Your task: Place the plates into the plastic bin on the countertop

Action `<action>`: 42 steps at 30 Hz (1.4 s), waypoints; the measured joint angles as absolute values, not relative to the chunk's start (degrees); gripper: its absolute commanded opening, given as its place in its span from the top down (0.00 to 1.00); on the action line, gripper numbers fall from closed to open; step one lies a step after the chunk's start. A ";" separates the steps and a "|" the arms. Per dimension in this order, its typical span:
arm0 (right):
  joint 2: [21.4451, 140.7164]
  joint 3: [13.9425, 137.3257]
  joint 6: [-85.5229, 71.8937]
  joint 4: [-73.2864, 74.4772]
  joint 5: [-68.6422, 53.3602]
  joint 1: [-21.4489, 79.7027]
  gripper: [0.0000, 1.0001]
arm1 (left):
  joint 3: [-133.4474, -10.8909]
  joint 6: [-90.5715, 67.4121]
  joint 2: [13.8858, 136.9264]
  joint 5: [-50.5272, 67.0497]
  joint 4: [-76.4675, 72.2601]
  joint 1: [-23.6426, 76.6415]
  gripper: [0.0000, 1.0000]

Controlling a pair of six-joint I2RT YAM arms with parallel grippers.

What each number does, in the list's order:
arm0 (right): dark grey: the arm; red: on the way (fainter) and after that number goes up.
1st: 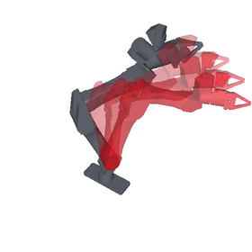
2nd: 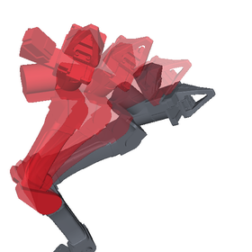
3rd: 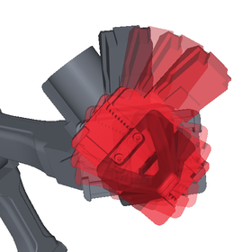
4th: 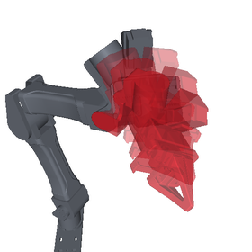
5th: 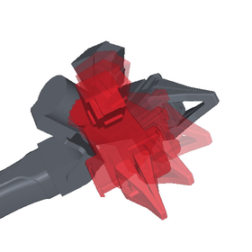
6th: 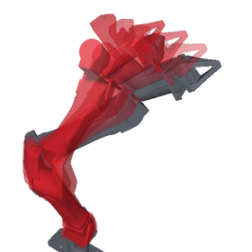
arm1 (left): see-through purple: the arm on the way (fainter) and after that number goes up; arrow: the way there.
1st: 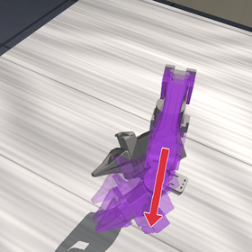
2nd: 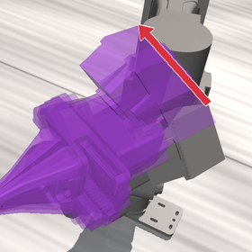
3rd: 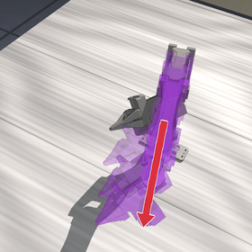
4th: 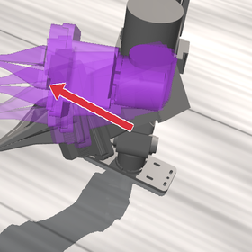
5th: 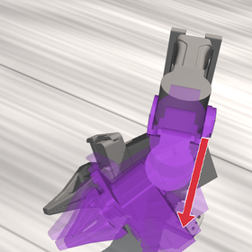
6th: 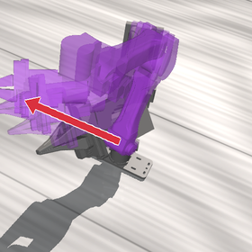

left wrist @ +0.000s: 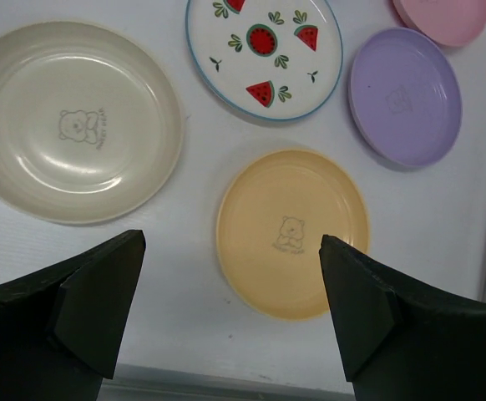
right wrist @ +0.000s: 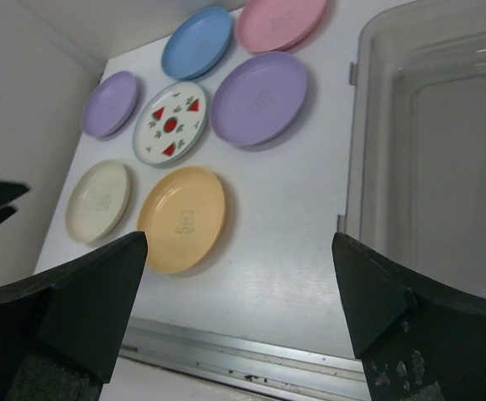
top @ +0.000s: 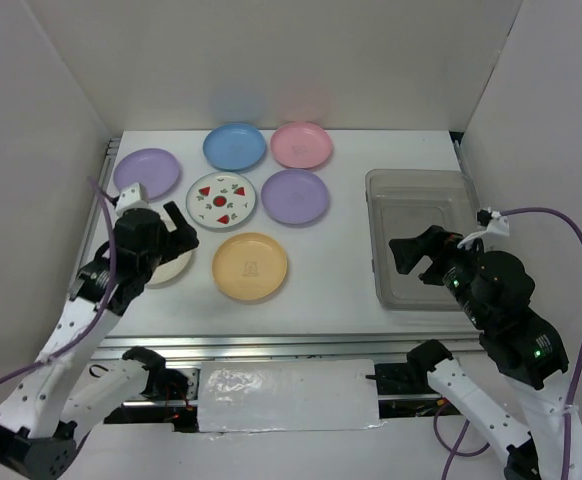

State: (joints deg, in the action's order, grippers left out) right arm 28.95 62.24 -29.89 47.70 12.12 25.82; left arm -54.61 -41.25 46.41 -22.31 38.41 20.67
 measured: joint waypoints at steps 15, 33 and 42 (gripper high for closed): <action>27.75 55.51 -30.70 42.22 -6.17 25.58 0.00 | -91.55 -38.85 102.13 -4.58 32.73 -2.07 0.05; 26.70 55.13 -31.51 41.30 -11.57 25.58 0.00 | -89.32 -36.34 113.75 -1.39 34.26 -2.37 0.10; 26.68 55.13 -31.68 41.28 -12.38 25.58 0.00 | -90.76 -36.38 118.02 -1.32 32.29 -2.50 0.16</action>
